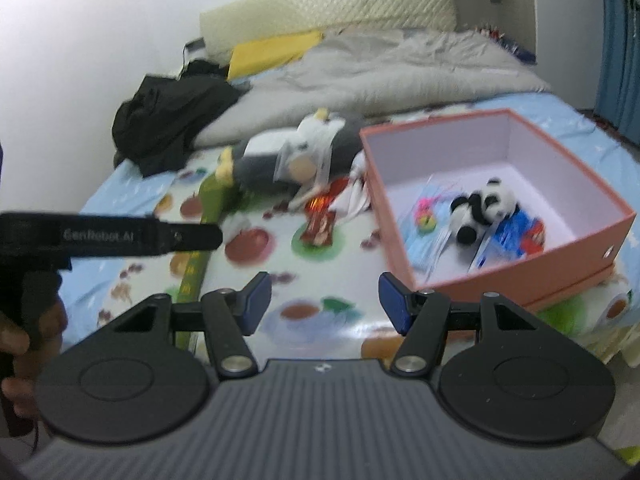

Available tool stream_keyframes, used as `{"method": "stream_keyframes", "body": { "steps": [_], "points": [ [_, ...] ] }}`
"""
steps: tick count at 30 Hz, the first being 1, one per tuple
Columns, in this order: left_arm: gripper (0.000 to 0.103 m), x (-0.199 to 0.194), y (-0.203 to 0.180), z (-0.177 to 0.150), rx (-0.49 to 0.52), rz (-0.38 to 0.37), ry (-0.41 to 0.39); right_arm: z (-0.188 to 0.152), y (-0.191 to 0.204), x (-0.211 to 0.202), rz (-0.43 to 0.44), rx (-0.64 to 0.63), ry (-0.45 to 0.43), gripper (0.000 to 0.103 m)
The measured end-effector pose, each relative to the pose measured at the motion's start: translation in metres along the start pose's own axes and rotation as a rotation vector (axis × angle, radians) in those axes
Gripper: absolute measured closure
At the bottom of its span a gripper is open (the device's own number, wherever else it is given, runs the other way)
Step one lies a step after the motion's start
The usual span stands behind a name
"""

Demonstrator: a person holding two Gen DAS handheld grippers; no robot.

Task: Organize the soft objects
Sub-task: 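Move both tools back toward the red candy wrappers on the bed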

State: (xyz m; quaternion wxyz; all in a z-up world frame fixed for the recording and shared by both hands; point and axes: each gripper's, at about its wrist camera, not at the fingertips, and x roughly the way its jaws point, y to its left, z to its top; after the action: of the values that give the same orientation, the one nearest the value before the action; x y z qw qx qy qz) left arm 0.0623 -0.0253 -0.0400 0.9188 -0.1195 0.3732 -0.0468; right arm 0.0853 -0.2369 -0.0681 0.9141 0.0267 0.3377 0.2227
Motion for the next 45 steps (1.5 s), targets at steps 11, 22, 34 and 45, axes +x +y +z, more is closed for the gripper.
{"method": "stream_keyframes", "body": {
  "steps": [11, 22, 34, 45],
  "points": [
    [0.042, 0.019, 0.033, -0.008, -0.062, 0.048, 0.036, -0.007, 0.014, 0.027, 0.035, -0.029, 0.063, 0.041],
    [0.042, 0.072, 0.084, 0.009, -0.087, 0.13, 0.086, 0.005, 0.023, 0.088, 0.045, -0.07, 0.147, 0.041],
    [0.042, 0.155, 0.139, 0.038, -0.051, 0.225, 0.15, 0.041, 0.018, 0.182, 0.056, -0.065, 0.18, 0.041],
    [0.042, 0.209, 0.17, 0.061, 0.043, 0.286, 0.144, 0.055, 0.015, 0.257, 0.038, -0.022, 0.227, 0.041]
  ]
}}
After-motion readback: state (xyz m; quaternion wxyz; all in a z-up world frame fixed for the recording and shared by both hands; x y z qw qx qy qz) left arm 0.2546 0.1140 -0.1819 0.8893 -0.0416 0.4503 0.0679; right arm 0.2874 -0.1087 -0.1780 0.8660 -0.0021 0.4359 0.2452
